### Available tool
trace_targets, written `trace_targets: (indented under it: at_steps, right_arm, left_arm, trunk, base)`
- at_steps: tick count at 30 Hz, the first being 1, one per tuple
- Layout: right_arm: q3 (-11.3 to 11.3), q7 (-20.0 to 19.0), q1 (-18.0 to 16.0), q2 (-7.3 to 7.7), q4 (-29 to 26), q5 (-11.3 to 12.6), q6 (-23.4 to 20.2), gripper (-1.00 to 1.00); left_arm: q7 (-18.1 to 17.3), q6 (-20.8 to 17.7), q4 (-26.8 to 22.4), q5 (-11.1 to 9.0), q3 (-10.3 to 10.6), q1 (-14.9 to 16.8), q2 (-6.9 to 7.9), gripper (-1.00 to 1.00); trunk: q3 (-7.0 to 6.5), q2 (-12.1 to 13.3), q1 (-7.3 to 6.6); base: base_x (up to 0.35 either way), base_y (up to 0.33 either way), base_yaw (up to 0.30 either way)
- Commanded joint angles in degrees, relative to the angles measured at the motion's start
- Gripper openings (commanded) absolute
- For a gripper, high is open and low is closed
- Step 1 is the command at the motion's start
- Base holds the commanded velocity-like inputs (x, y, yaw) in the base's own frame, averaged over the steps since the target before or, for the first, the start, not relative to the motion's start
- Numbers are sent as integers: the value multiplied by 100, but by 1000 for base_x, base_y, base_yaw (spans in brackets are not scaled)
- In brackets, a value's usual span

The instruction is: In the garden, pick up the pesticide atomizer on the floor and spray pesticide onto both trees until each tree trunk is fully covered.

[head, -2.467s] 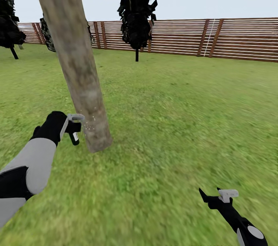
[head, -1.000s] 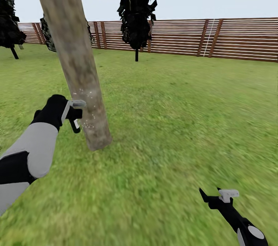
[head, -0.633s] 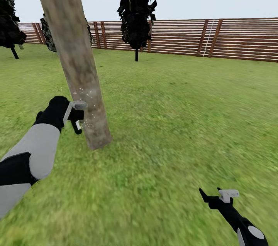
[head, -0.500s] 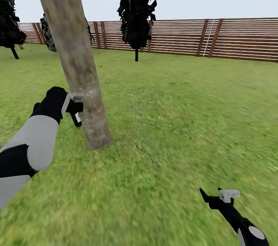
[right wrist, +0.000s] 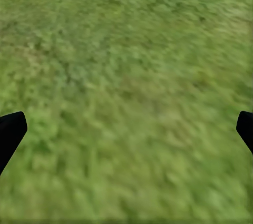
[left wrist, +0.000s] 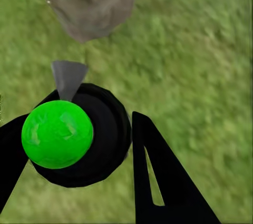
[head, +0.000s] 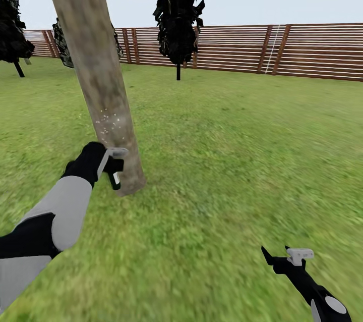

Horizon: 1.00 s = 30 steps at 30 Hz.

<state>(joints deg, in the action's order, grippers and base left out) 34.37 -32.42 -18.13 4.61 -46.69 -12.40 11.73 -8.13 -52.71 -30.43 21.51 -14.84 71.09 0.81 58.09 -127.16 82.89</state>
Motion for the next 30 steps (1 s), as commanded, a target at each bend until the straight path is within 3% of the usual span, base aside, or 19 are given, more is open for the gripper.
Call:
trace_targets:
  at_steps: [1,7,12,15,17,21,24,26,28,30]
  right_arm:
    - [29,-28,-7,-4,2,-60,40,100]
    - [34,-28,-7,-4,2,-60,40,100]
    - [34,-28,-7,-4,2,-60,40,100]
    - [34,-28,-7,-4,2,-60,40,100]
    - [29,-28,-7,-4,2,-60,40,100]
    - [26,-28,-7,-4,2,-60,40,100]
    - [26,-31,-7,-4,2,-60,40,100]
    - [22,-35,-7,-8,2,-60,40,100]
    - [18,-36,-7,-11,2,-60,40,100]
    - [17,-37,-7,-12,2,-60,35,100]
  left_arm:
    - [-52,42,-7,81,-24,-16,-22,-100]
    - [-10,77,-72,107,-12,25,14,-100]
    - [-4,-274,-107,113,-12,454,47,-100]
    - [-11,-326,-112,117,12,444,61,-100]
    - [-13,-289,-106,115,15,262,180,-100]
    - [-10,448,-105,135,16,-284,301,-100]
    - [1,798,-99,223,16,-565,306,-100]
    - [38,1232,-35,294,15,-738,293,-100]
    - [221,1688,14,301,-19,-939,289,-100]
    - [415,1812,-21,266,-52,-1183,289,-100]
  trunk:
    - [5,-2,-1]
    - [5,-2,-1]
    - [5,-2,-1]
    - [5,-2,-1]
    - [5,-2,-1]
    - [5,-2,-1]
    - [5,-2,-1]
    - [5,-2,-1]
    - [5,-2,-1]
    - [5,-2,-1]
  base:
    - [0,0,0]
    - [0,0,0]
    - [0,0,0]
    - [0,0,0]
    - [0,0,0]
    - [0,0,0]
    - [0,0,0]
    - [0,0,0]
    - [0,0,0]
    - [0,0,0]
